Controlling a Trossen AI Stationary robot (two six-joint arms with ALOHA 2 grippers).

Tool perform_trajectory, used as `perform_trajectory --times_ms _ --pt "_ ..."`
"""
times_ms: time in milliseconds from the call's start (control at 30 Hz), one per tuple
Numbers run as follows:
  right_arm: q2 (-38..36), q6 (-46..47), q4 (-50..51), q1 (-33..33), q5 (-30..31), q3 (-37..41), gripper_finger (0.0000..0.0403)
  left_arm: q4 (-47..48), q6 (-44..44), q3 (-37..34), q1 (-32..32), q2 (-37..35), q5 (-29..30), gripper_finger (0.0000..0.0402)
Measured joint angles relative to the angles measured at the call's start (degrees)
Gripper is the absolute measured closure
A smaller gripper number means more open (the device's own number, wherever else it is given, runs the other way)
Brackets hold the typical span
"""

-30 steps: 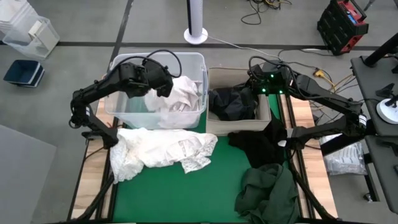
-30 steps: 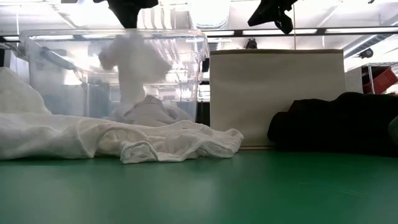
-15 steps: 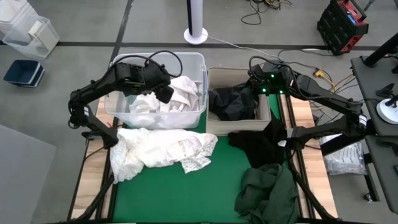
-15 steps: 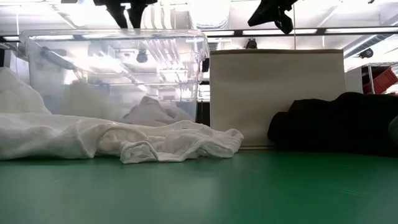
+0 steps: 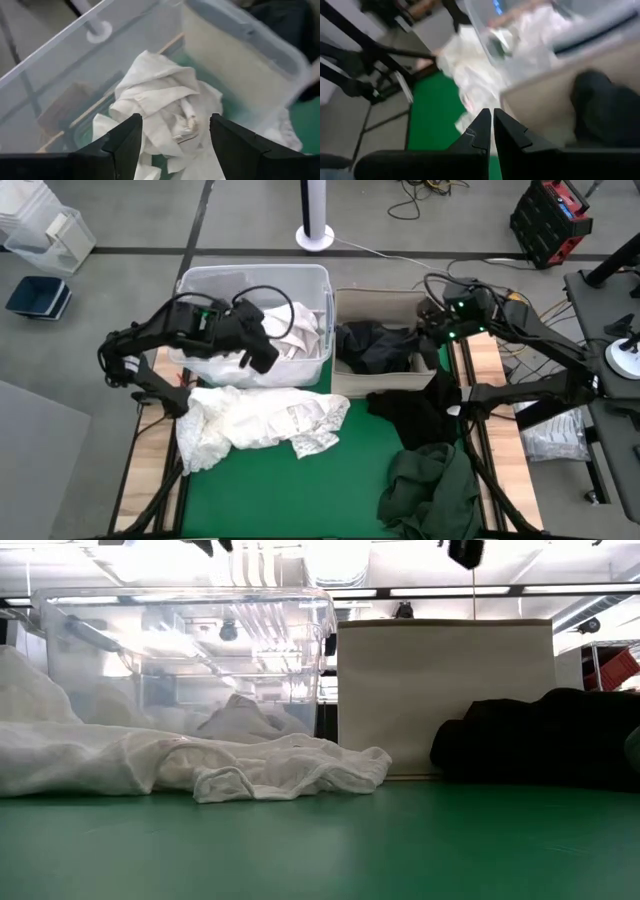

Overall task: Sort clothes
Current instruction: Put the gray shirt into the gray laundry bin

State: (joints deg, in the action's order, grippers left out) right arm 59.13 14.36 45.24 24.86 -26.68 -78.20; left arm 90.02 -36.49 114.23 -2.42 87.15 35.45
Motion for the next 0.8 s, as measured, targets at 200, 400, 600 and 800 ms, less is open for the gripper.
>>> perform_trajectory --times_ms 200,400,600,800 --pt "-2.87 0.49 8.79 -0.31 2.26 -0.06 0.039 -0.02 -1.13 0.48 5.78 0.02 0.56 0.0191" --pt "-3.94 2.4 8.94 -1.74 2.28 -0.06 0.039 -0.02 -2.52 0.46 11.02 0.02 -1.23 0.0191" --pt "-4.0 3.81 8.96 -3.72 2.21 -0.06 0.039 0.0 -6.55 0.44 16.85 0.46 -7.53 0.0191" --pt "-3.55 3.77 4.46 -5.89 2.25 -0.06 0.039 -0.01 -8.62 0.4 22.77 1.7 -7.68 0.0191"
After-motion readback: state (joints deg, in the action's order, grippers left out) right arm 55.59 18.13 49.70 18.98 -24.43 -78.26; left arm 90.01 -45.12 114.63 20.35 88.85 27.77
